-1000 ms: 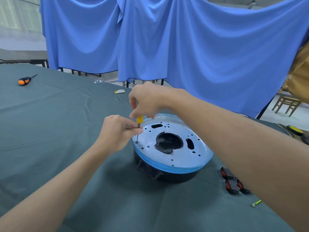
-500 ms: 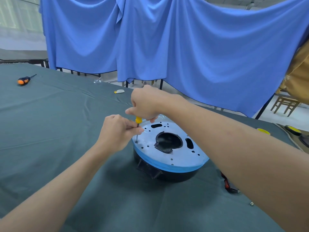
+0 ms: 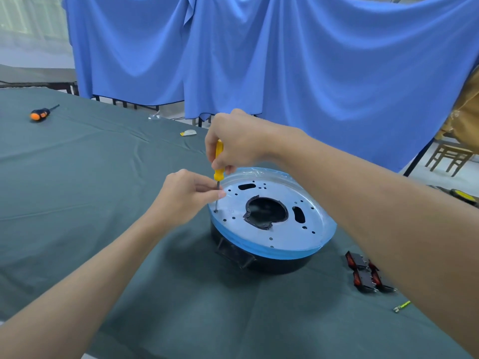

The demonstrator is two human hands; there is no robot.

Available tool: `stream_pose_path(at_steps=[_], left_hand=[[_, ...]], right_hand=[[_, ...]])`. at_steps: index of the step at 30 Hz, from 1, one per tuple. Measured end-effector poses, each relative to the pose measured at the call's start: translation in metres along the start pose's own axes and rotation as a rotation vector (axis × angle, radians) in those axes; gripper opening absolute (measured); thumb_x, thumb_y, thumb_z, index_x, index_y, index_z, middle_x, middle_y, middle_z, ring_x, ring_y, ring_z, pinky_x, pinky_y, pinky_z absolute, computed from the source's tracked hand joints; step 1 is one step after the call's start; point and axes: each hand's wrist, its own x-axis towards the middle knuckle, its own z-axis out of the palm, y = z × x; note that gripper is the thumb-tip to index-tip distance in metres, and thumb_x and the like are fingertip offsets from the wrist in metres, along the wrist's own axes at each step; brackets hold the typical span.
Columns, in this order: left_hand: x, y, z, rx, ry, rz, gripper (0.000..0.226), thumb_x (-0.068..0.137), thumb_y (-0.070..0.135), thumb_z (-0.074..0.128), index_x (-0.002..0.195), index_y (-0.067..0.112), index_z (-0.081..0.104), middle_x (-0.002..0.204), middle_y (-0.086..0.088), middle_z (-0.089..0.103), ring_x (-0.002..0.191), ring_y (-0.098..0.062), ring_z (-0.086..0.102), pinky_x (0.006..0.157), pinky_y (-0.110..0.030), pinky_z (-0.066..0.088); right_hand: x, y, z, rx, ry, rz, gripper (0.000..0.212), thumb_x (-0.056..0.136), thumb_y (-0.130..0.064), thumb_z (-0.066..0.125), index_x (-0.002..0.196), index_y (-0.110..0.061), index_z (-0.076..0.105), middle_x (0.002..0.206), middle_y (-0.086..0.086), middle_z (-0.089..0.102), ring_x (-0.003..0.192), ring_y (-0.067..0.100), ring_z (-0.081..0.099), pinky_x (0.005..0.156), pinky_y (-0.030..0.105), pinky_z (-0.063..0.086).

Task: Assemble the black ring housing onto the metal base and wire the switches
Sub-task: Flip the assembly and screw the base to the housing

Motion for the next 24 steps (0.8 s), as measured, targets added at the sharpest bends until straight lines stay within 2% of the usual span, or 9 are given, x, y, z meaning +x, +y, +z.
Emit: stream_pose_path(at_steps=[1,3,4,7,9,13,18,22,24], left_hand=[[-0.001,0.0,-0.002,-0.022,0.0,-0.014,0.005,0.081,0.021,0.078,0.083,0.016,0.08,0.073,0.007,0.076,0.068,-0.004,0.059,0.073,-0.008,0.038],[-0.001,-0.001,-0.004,-0.016,-0.023,-0.02,0.005,0.079,0.023,0.081,0.082,0.019,0.08,0.085,0.005,0.078,0.071,0.004,0.061,0.074,-0.008,0.042],[0.0,-0.002,-0.005,-0.004,-0.038,-0.019,0.006,0.078,0.024,0.081,0.081,0.02,0.08,0.088,0.004,0.078,0.074,0.003,0.06,0.079,-0.013,0.044],[0.001,-0.006,-0.008,-0.052,-0.081,-0.056,0.018,0.079,0.021,0.081,0.096,0.019,0.08,0.106,0.004,0.075,0.107,-0.005,0.064,0.105,-0.033,0.043],[0.001,-0.011,-0.009,-0.197,-0.112,-0.082,0.018,0.081,0.016,0.08,0.098,0.021,0.08,0.104,0.002,0.074,0.103,-0.012,0.065,0.111,-0.04,0.041],[0.005,-0.022,0.003,-0.416,0.006,-0.156,0.021,0.091,0.003,0.066,0.108,0.012,0.074,0.107,-0.002,0.075,0.104,-0.015,0.069,0.105,-0.04,0.047],[0.011,-0.026,0.029,-0.579,0.045,-0.311,0.018,0.096,0.016,0.062,0.111,0.012,0.071,0.099,0.004,0.077,0.094,-0.014,0.069,0.091,-0.035,0.054],[0.018,-0.021,0.035,-0.781,0.021,-0.422,0.028,0.099,0.029,0.056,0.111,0.009,0.072,0.112,-0.012,0.073,0.105,-0.031,0.066,0.103,-0.051,0.045],[0.021,-0.02,0.038,-0.869,-0.014,-0.47,0.038,0.101,0.036,0.05,0.116,0.009,0.07,0.115,-0.014,0.072,0.114,-0.036,0.063,0.107,-0.052,0.041]], right_hand=[[0.0,0.001,-0.001,0.0,-0.017,-0.007,0.01,0.08,-0.01,0.067,0.077,-0.019,0.07,0.058,-0.004,0.068,0.066,0.006,0.068,0.064,0.023,0.055],[-0.001,0.003,-0.004,-0.01,-0.058,-0.021,0.012,0.081,-0.011,0.066,0.08,-0.021,0.072,0.061,-0.005,0.07,0.059,-0.003,0.065,0.062,0.019,0.052],[-0.001,0.005,-0.005,-0.021,-0.078,-0.026,0.013,0.081,-0.011,0.066,0.081,-0.022,0.073,0.062,-0.007,0.071,0.059,-0.006,0.064,0.061,0.017,0.049],[-0.003,0.01,-0.01,-0.097,-0.117,-0.046,0.019,0.079,-0.009,0.068,0.082,-0.026,0.074,0.068,-0.012,0.069,0.071,-0.002,0.062,0.06,0.022,0.048],[-0.003,0.011,-0.012,-0.132,-0.131,-0.059,0.02,0.078,-0.007,0.069,0.081,-0.027,0.075,0.07,-0.012,0.069,0.076,0.007,0.063,0.063,0.025,0.05],[0.0,0.007,-0.014,-0.152,-0.145,-0.111,0.019,0.076,-0.006,0.069,0.079,-0.025,0.073,0.07,-0.012,0.069,0.075,0.008,0.063,0.065,0.027,0.052],[0.002,0.007,-0.015,-0.168,-0.157,-0.147,0.019,0.077,-0.01,0.074,0.085,-0.027,0.074,0.072,-0.015,0.068,0.07,0.001,0.06,0.062,0.025,0.051],[0.003,0.01,-0.016,-0.163,-0.155,-0.153,0.018,0.078,-0.012,0.074,0.085,-0.028,0.074,0.068,-0.016,0.067,0.064,-0.001,0.058,0.057,0.02,0.046],[0.005,0.011,-0.016,-0.164,-0.157,-0.157,0.018,0.077,-0.013,0.074,0.085,-0.029,0.075,0.067,-0.015,0.067,0.06,-0.003,0.056,0.055,0.018,0.043]])
